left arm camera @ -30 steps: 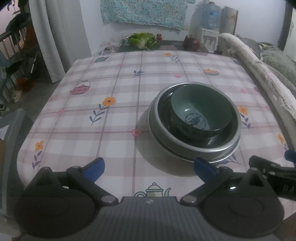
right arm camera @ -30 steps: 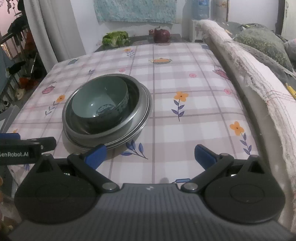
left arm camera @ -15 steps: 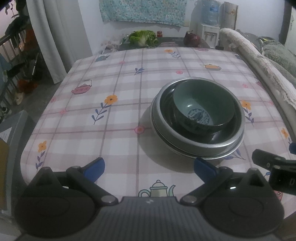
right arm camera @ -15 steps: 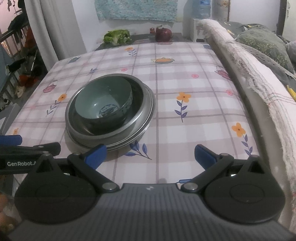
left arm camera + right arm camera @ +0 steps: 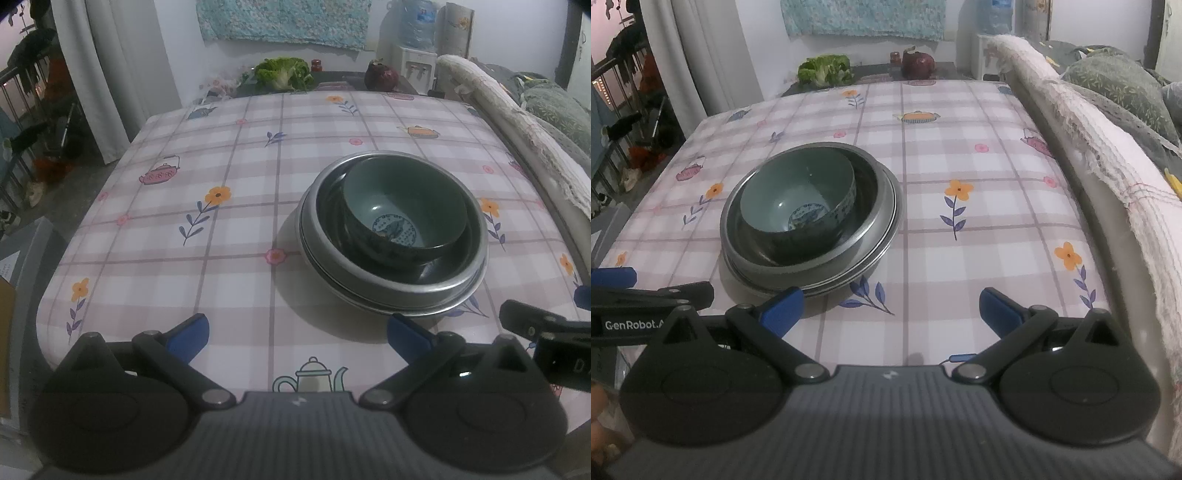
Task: Organize plates and bowls
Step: 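Open both grippers and withdraw them from the stack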
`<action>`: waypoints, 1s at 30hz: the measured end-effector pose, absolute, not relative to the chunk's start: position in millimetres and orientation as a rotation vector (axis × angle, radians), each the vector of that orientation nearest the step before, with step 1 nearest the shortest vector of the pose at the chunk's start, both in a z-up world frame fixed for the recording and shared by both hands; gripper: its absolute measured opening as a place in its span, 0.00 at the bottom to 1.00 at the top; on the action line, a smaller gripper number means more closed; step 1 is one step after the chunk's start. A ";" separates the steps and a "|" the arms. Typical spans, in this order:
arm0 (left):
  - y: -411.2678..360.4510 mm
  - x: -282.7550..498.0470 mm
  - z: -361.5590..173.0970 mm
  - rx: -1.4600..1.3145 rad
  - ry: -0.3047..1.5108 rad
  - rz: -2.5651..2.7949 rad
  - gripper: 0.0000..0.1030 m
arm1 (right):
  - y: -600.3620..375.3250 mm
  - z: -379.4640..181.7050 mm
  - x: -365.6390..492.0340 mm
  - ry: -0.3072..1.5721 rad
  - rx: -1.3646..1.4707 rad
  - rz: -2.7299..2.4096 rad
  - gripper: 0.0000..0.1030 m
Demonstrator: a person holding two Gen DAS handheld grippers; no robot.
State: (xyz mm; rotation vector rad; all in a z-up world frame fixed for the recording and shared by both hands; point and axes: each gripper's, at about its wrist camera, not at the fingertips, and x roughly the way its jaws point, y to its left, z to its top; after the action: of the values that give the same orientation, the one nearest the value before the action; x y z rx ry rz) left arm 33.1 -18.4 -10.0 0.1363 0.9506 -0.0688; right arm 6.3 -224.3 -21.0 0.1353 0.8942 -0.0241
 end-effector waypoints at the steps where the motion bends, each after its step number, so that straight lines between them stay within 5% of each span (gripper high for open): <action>1: -18.4 33.1 -10.0 0.136 0.951 -0.069 1.00 | -224.4 -21.6 6.3 0.897 0.135 -0.024 0.99; 30: -17.2 33.6 -13.2 0.130 0.958 -0.072 1.00 | -222.1 -23.6 9.2 0.912 0.135 -0.023 0.99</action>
State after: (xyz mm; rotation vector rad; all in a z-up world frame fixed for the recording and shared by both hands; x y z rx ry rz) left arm 33.6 -17.2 -13.2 0.1295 0.9576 -0.0716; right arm 9.2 -222.1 -23.6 0.1348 0.9125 -0.0227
